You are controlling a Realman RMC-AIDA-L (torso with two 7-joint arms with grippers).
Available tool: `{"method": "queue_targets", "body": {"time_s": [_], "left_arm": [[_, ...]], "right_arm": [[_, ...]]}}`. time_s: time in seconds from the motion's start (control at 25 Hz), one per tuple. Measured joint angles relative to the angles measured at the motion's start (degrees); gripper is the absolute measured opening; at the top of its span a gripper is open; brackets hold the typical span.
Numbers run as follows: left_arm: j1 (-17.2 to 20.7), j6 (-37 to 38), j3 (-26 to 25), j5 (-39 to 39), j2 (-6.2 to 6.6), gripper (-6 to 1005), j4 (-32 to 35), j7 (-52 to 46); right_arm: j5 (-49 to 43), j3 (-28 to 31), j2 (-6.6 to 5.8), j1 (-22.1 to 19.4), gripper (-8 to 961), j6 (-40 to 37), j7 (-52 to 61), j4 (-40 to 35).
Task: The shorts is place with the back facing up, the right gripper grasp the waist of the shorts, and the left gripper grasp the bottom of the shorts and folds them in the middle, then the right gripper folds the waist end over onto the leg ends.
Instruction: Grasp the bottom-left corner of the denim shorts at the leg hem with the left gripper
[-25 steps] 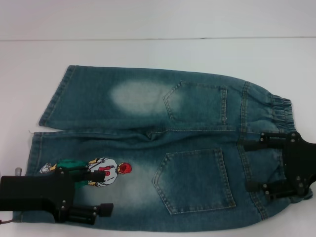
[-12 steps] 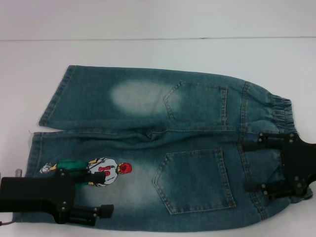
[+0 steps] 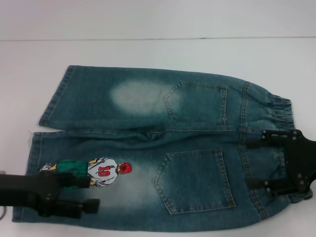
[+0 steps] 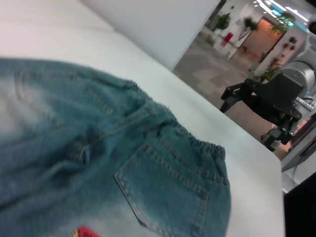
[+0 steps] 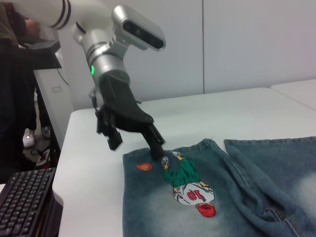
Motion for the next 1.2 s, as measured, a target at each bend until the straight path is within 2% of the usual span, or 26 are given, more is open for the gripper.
{"method": "queue_targets", "body": {"time_s": [0.24,0.56,0.84,1.2], "left_arm": [[-0.17,3.33,-0.01,5.47,0.50,933,9.05,-16.56],[-1.36,0.33,-0.21,12.07,2.21,933,13.66,-29.91],[-2.49,-4.30,0.23,20.44,2.14,932,14.12,-33.55],[-2.33,-2.94,-0.22,22.13,2.79,932,16.24,-34.81]], "right_arm": [[-0.02,0.00,-0.34,0.04,892,0.47,0.22,-0.08],[-0.25,-0.59,-0.33,0.40,892,2.44,0.25,-0.10],[-0.27,-0.62,-0.37,0.65,892,2.26,0.89,-0.10],[-0.33,-0.62,-0.45,1.09,892,2.37,1.08,-0.11]]}}
